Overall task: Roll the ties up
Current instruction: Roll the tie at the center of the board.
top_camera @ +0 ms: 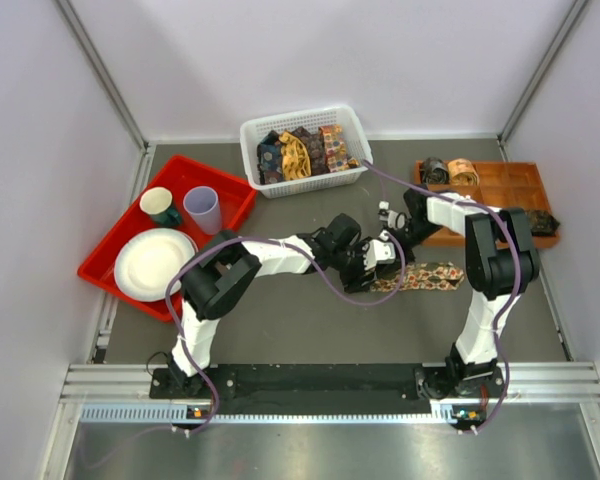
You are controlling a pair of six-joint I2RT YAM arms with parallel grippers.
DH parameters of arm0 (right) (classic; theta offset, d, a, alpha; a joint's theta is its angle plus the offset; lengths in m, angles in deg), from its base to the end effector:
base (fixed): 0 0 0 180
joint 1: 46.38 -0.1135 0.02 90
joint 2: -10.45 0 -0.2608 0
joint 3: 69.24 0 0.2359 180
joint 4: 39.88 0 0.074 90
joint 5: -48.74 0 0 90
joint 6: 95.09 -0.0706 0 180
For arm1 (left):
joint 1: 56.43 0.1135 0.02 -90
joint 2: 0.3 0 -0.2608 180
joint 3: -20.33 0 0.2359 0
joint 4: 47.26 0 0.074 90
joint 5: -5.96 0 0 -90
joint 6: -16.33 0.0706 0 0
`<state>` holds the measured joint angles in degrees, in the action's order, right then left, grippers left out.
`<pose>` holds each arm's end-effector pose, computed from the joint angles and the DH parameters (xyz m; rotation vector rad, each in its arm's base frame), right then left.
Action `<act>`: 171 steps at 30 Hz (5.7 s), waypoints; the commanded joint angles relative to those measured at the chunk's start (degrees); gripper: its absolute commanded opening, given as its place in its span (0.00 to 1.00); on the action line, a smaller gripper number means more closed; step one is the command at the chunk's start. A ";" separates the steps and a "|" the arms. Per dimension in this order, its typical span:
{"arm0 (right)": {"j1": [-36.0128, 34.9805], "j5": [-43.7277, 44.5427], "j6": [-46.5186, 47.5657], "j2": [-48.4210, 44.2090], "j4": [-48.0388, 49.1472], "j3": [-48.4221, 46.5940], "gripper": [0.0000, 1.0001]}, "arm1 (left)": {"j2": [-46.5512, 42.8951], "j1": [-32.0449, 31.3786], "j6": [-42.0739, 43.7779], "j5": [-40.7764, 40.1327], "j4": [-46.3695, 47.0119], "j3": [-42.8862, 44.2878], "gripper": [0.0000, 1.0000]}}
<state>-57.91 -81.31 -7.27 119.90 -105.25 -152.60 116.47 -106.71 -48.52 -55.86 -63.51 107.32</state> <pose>0.3000 0.1076 0.1277 0.2196 -2.8478 -1.0292 0.2535 -0.3573 0.1311 1.6475 1.7360 -0.7925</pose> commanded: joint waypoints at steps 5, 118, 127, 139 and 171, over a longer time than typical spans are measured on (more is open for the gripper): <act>-0.42 16.75 1.30 0.15 2.82 0.42 0.00 | 0.13 0.62 -6.33 2.48 7.02 -7.64 0.79; 2.83 14.39 6.92 5.60 -1.40 -0.38 0.18 | -6.21 0.62 2.63 -1.99 -8.41 -7.30 0.10; 3.88 -0.89 8.16 -5.20 -3.33 -0.46 0.29 | -3.48 0.45 1.22 -8.49 -13.60 -6.68 0.11; 0.20 -11.89 0.77 -5.83 2.38 3.93 0.56 | -1.90 -0.87 0.43 -10.96 -14.92 -5.54 0.18; -0.95 -0.39 3.76 0.68 5.01 2.35 0.00 | -2.42 -0.87 -2.29 -5.96 -10.45 -7.03 0.45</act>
<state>-58.09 -90.54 -6.13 119.75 -101.57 -149.15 111.81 -107.81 -49.00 -62.29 -68.13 103.64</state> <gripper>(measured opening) 0.017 0.501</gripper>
